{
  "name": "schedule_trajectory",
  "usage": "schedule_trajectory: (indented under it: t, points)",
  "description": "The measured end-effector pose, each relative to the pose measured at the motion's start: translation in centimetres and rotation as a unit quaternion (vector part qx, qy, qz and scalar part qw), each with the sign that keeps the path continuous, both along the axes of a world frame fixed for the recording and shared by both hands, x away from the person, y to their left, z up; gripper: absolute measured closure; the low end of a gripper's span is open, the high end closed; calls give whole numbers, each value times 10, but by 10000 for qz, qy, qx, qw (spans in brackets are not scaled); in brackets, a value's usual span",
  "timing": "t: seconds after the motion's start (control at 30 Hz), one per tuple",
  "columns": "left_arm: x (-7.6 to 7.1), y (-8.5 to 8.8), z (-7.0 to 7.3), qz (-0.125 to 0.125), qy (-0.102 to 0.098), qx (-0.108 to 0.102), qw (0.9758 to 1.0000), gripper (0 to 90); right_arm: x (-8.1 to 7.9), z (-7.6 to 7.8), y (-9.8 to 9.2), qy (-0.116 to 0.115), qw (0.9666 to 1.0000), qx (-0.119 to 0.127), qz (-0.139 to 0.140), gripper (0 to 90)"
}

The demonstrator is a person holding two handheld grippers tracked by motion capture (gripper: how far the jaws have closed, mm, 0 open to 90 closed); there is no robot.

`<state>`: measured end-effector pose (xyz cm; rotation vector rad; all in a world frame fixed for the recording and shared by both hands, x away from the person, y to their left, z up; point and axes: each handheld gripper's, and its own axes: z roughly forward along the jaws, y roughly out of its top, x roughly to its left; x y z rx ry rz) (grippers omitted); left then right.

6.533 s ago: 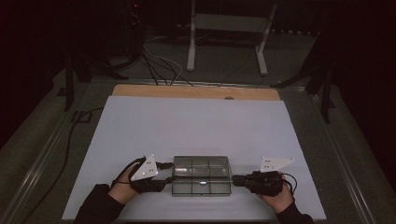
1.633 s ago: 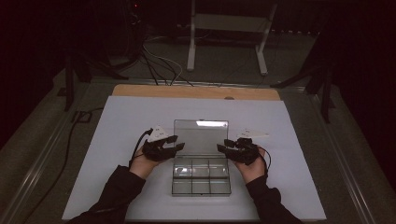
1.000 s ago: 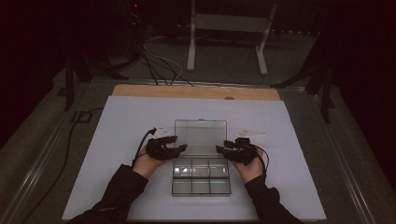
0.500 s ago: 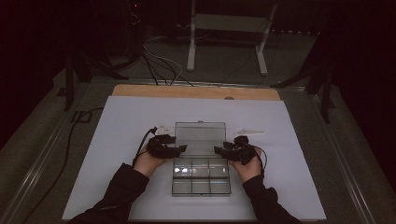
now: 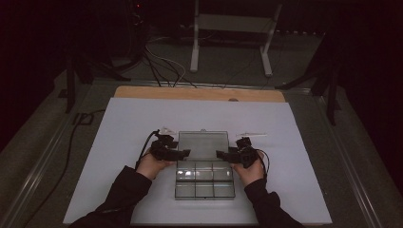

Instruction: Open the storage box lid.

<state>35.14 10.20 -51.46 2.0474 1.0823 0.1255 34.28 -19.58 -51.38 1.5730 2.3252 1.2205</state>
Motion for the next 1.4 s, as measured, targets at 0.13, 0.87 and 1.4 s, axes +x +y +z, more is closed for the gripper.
schedule_trajectory:
  t: [0.13,0.87,1.4]
  points:
    - [-2,-1,3,-12,-93,18,10000,302,0,1,1,-81,9999,-71,-31,274]
    - [-24,0,38,-1117,-516,-332,9918,7,-21,29,0,-964,9923,288,727,25]
    - [-36,18,59,-1632,-943,-489,9809,7,-35,31,-6,-1086,9875,298,1101,6]
